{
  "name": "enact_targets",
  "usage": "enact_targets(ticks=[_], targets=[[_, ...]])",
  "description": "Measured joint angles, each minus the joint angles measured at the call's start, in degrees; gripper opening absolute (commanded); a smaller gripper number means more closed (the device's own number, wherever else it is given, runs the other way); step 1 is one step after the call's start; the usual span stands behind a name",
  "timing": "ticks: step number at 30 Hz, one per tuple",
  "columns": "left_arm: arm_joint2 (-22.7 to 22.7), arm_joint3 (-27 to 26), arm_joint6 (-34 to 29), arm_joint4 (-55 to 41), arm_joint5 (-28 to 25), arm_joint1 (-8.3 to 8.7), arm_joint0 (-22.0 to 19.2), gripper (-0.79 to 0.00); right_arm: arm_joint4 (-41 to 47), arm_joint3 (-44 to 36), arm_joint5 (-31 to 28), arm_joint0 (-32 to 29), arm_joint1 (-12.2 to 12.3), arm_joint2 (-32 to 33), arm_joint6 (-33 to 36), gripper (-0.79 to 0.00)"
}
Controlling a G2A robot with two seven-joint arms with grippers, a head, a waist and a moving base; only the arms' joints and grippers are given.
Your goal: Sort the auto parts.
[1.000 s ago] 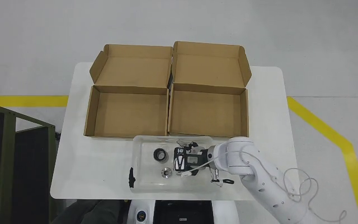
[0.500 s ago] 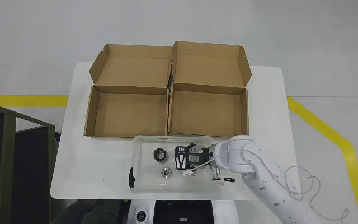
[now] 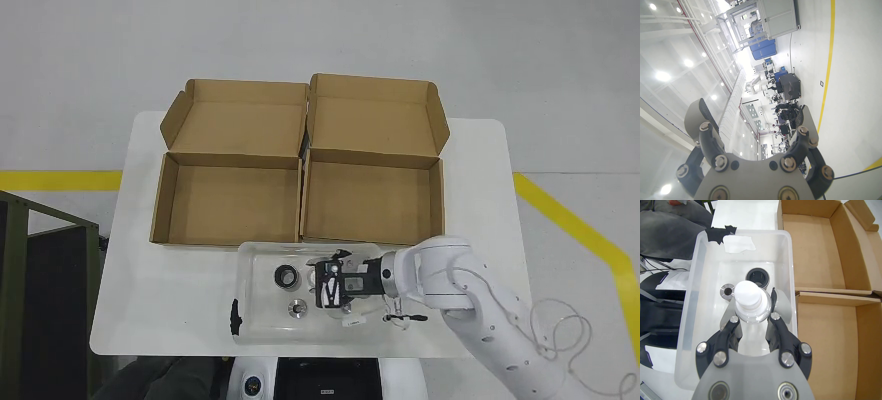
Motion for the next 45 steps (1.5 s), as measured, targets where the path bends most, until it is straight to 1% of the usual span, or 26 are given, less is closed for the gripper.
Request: enact_targets(ticks=[9,20,27,45], targets=[[0.0,0.0,0.0,0.0,0.0,0.0,0.0,0.0,1.0,-2.6,-0.3,0.3,0.7,2.5,-3.7,-0.785],[0.0,0.0,0.0,0.0,0.0,0.0,0.0,0.0,1.5,-2.6,0.4,1.8,1.0,4.4,-10.3,-0.785],[0.0,0.0,0.0,0.0,0.0,0.0,0.0,0.0,0.8,-2.3,2.1,2.8,1.1,5.9,-13.9,-0.785],[0.0,0.0,0.0,0.0,0.0,0.0,0.0,0.0,1.3,0.6,5.4,4.7,1.5,8.5,-17.4,-0.785]])
